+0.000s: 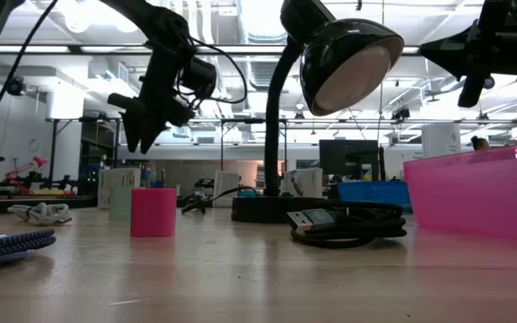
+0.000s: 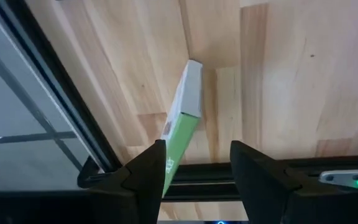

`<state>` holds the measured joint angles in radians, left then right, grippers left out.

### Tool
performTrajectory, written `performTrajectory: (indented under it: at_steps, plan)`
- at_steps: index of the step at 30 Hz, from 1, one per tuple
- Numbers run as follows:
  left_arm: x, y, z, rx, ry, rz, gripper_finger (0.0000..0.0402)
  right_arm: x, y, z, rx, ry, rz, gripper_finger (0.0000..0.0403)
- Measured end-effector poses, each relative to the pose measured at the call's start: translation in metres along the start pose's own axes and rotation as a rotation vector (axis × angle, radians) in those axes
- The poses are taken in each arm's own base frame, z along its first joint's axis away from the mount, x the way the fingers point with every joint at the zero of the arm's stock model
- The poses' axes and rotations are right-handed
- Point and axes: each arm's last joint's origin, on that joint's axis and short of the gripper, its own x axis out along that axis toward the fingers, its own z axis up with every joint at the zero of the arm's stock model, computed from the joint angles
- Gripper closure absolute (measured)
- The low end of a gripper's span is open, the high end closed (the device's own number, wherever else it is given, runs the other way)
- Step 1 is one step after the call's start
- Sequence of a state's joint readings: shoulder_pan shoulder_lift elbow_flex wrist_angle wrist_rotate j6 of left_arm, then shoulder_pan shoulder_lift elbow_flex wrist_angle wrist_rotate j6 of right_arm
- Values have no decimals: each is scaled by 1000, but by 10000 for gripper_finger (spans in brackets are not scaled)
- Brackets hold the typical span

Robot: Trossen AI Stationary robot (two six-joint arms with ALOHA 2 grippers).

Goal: Pick and place items into bin
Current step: Put the left white card reader box into the blue bin

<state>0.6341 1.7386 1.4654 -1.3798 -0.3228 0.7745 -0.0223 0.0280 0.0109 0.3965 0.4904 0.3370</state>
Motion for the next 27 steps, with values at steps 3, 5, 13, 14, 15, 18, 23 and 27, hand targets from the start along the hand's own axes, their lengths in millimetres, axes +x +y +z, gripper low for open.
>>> performTrajectory:
  at_steps: [3, 5, 13, 14, 15, 18, 23, 27]
  plan:
    - [1, 2, -1, -7, -1, 2, 238, 0, 0, 0, -1, 1, 0, 394]
    - [2, 3, -2, -11, -2, 3, 238, 0, 0, 0, -1, 2, 0, 394]
    - [13, -2, -1, 113, 13, -15, 238, 0, 0, 0, -2, 3, -1, 394]
    - [15, -2, 0, 112, 7, -9, 238, 0, 0, 0, -1, 3, -1, 394]
    - [18, -2, 1, 109, 3, -5, 238, 0, 0, 0, -1, 3, -1, 394]
    - [24, -4, 2, 111, 7, -7, 238, 0, 0, 0, -2, 3, -1, 394]
    - [32, -6, 2, 111, 15, -6, 238, 0, 0, 0, -2, 3, -1, 394]
    - [40, -7, 1, 106, 31, 3, 238, 0, 0, 0, -2, 3, -1, 394]
